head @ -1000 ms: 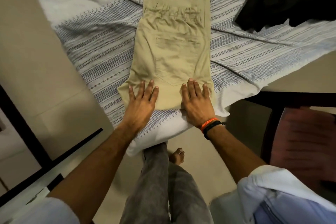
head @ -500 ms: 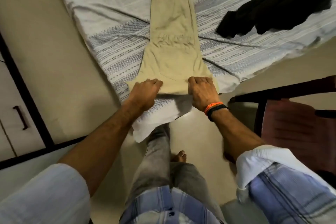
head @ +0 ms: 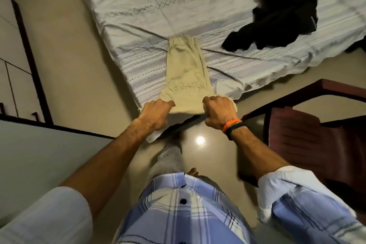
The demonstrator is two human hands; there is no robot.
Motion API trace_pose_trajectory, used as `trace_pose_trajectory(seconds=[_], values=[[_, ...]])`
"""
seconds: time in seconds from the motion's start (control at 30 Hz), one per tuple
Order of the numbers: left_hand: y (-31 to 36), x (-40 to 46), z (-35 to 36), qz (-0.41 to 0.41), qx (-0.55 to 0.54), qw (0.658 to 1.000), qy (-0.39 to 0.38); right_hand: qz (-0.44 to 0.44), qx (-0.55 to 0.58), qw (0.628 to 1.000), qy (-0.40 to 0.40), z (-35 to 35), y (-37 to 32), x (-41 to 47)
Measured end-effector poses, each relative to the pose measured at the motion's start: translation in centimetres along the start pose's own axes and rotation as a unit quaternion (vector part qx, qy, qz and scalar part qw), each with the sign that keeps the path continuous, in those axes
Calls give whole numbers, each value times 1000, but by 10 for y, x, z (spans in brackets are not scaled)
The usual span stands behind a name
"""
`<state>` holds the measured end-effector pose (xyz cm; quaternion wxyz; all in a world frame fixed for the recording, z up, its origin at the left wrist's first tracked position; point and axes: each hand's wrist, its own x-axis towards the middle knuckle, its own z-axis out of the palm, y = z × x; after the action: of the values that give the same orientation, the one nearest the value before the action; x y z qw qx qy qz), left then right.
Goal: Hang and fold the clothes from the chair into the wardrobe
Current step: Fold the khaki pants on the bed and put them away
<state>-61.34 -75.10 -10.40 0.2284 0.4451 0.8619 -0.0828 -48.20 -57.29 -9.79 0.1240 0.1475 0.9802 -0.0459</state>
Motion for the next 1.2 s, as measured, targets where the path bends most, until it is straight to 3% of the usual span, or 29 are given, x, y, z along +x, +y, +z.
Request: trace_pose_trajectory(seconds=[0.3,0.7,1.1,1.2], values=[[-20,39,-54,-21,-25,998,45,8,-10,1000,11,-55,15,56],[-94,196,-146,-77,-100,989,83,4,-4,999,-48,-104,61,257],[-158,354,-107,-89,-158,983,-27,59,28,984,-168,-34,90,404],[-173,385,-106,-106,-182,977,-17,72,39,983,-166,-26,98,441]])
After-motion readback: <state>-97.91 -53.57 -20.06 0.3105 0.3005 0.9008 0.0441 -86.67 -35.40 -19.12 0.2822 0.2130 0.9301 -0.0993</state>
